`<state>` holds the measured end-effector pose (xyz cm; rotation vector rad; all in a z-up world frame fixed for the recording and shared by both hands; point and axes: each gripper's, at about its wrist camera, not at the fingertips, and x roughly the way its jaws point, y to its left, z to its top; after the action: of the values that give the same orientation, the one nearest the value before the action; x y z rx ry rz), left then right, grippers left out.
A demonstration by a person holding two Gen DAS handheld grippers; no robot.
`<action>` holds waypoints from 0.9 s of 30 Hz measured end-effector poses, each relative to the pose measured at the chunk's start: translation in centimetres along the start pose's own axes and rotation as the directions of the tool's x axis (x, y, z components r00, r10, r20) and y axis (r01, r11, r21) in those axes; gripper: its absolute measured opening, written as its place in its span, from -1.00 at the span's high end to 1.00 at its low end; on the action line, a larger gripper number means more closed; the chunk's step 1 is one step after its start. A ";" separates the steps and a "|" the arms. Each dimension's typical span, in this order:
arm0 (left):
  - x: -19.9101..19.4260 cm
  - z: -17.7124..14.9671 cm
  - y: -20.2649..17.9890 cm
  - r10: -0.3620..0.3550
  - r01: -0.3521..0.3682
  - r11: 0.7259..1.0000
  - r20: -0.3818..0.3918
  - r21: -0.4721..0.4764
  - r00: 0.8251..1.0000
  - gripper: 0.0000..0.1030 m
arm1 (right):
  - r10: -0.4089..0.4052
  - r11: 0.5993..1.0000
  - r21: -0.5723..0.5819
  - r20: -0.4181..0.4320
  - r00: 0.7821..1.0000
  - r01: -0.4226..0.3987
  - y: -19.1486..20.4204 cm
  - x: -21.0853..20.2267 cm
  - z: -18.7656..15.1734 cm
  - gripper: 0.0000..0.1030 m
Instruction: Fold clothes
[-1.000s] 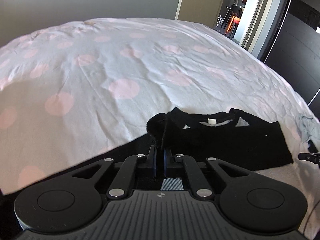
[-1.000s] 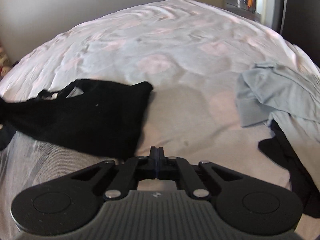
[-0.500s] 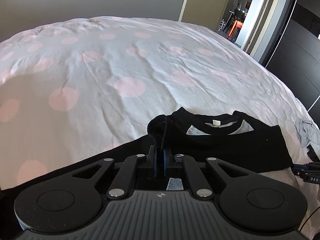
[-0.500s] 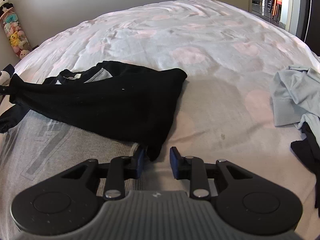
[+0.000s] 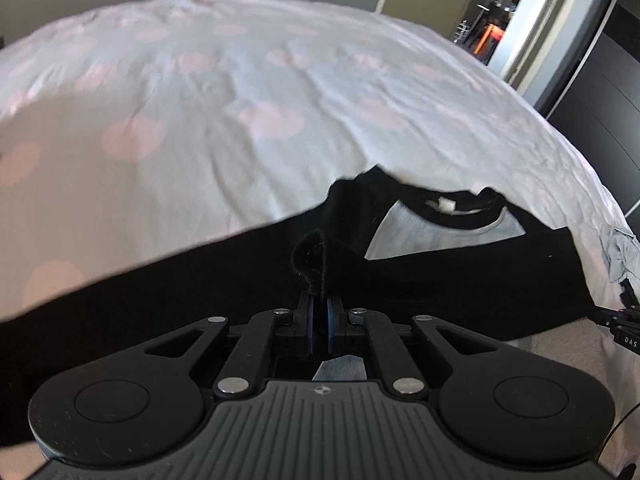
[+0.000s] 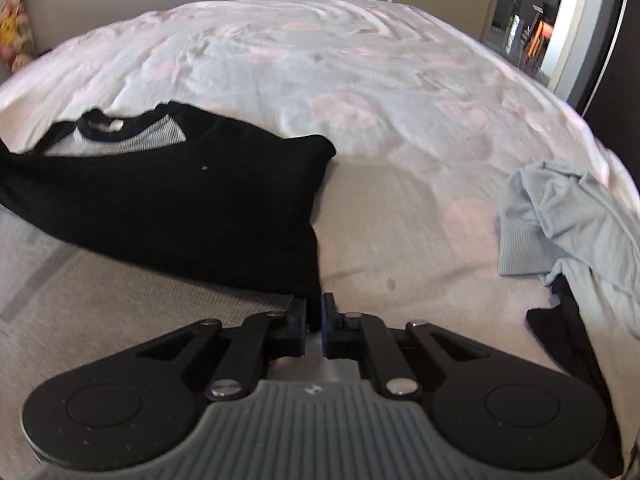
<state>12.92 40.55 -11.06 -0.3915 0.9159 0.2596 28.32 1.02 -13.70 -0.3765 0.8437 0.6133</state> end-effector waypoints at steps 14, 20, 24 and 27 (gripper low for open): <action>-2.5 -1.7 4.5 0.020 -0.018 0.995 0.014 -0.098 1.000 0.53 | 0.027 1.000 0.014 -0.060 0.998 -0.026 -1.0 -1.6 0.3 0.72; -7.1 -2.1 8.0 0.111 -0.107 0.987 0.028 -0.120 0.993 0.40 | -0.001 1.000 -0.023 -0.117 0.993 -0.002 -1.3 -4.2 2.4 0.42; -10.4 -1.8 10.4 0.218 -0.214 0.973 0.032 -0.088 0.975 0.37 | -0.027 0.996 -0.090 -0.180 0.983 0.011 -0.6 -7.3 3.9 0.27; -12.3 -1.6 12.1 0.263 -0.258 0.960 0.032 -0.110 0.964 0.18 | -0.044 0.989 -0.148 -0.214 0.976 0.013 0.1 -10.4 4.0 0.22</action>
<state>-0.04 50.11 -4.60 -0.3593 0.9104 0.5588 25.30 -0.34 -3.09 -0.5955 1.0028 0.6159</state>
